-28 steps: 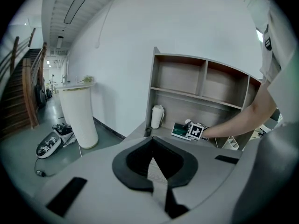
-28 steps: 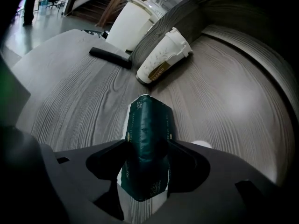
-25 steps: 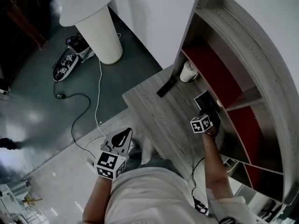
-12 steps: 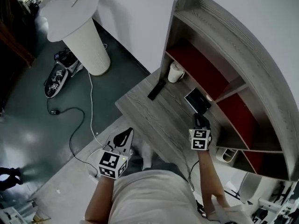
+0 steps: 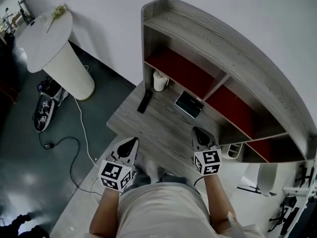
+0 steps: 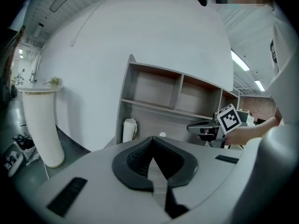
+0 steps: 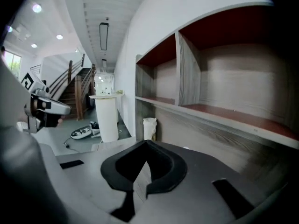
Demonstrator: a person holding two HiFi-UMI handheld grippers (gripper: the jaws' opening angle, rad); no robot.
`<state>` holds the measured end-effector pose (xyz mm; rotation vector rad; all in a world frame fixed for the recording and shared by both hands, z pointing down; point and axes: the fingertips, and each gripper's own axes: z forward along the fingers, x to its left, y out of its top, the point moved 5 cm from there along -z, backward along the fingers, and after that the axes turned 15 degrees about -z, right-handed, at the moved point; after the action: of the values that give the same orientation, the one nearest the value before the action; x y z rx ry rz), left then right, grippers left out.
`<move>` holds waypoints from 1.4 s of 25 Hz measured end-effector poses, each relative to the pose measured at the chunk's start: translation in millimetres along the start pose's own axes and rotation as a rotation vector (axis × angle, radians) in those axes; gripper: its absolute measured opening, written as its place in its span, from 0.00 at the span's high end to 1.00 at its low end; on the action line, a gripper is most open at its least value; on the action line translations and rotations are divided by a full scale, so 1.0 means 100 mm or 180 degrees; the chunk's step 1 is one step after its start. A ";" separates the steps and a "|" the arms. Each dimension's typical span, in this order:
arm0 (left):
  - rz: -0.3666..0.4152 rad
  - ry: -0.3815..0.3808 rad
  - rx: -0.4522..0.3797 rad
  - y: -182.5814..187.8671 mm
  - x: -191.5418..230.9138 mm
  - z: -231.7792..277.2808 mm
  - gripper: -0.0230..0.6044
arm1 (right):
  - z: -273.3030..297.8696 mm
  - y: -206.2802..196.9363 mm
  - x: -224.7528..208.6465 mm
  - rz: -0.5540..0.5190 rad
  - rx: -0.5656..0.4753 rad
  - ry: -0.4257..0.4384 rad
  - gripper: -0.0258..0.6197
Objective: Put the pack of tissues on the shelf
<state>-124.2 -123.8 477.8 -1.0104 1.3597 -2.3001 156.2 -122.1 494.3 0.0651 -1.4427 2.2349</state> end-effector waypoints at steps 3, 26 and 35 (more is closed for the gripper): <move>0.0050 -0.0184 0.0018 0.07 -0.09 0.06 0.94 | -0.24 0.23 0.04 0.0115 -0.0168 0.0082 0.92; 0.0137 -0.0832 -0.0130 0.46 -0.56 0.08 0.94 | -1.08 0.59 0.21 0.0152 -0.0625 -0.0025 0.92; 0.0236 -0.0775 -0.0061 0.40 -0.55 0.10 0.94 | -1.04 0.53 0.18 0.0192 -0.0615 -0.0048 0.92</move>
<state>-82.4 -120.5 423.8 -1.1812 1.2988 -2.0373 140.6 -42.1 408.5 -0.0252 -1.6818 2.1339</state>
